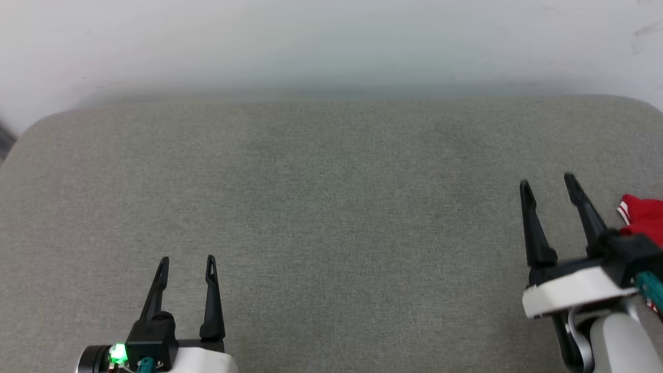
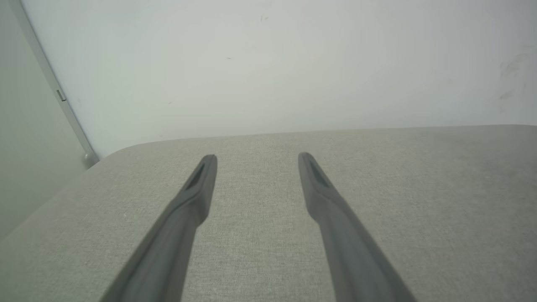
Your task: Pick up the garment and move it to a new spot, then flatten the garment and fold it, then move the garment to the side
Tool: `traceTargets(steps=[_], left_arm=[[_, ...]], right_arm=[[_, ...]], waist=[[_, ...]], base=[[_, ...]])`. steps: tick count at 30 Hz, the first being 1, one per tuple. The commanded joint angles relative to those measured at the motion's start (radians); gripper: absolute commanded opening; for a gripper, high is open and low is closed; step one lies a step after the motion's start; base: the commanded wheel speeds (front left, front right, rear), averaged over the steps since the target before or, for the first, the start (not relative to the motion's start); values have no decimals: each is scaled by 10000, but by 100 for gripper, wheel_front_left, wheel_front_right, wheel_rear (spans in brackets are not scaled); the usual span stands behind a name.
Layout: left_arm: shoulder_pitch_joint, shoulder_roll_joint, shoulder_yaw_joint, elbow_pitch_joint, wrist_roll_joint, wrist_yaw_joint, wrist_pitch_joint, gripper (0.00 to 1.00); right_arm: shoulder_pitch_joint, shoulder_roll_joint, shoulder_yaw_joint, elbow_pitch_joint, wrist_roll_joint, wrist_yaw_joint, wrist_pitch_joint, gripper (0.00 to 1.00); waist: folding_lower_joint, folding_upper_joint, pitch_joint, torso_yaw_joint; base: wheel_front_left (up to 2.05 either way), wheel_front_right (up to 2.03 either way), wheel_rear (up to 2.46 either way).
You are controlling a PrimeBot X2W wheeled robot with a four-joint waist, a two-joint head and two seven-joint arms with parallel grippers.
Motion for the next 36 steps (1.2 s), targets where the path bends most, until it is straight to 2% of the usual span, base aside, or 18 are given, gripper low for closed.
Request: traceTargets(steps=[1, 7, 15, 23, 31, 32, 36], left_arm=[[86, -2, 11, 21, -16, -6, -21, 100], [354, -38, 26, 91, -86, -111, -21, 100], [660, -86, -25, 92, -181, -309, -21, 100], [851, -124, 7, -13, -246, -465, -21, 100], [797, -141, 80, 28, -289, -573, -21, 100], [812, -134, 69, 27, -283, -555, 0, 0], [895, -142, 27, 379, -360, -563, 38, 0]], right_arm=[[189, 91, -30, -54, 49, -12, -12, 100], [1598, 438, -339, -607, 199, -12, -14, 100], [3027, 580, -655, -1436, 643, -12, -15, 100], [3545, 584, -638, -1928, 1095, -10, -15, 100], [3596, 587, -599, -1794, 1092, -10, -16, 100], [3498, 539, -605, -1805, 1111, -2, 0, 0], [3533, 541, -571, -1466, 1202, -2, 20, 0]], waist=[[1, 0, -91, 57], [1, 0, -420, 148], [1, 0, -735, 296], [1, 0, -828, 216], [1, 0, -854, 208], [1, 0, -854, 207], [1, 0, -854, 206]], base=[[0, 0, 0], [0, 0, 0], [0, 0, 0], [0, 0, 0], [0, 0, 0], [0, 0, 0], [0, 0, 0]])
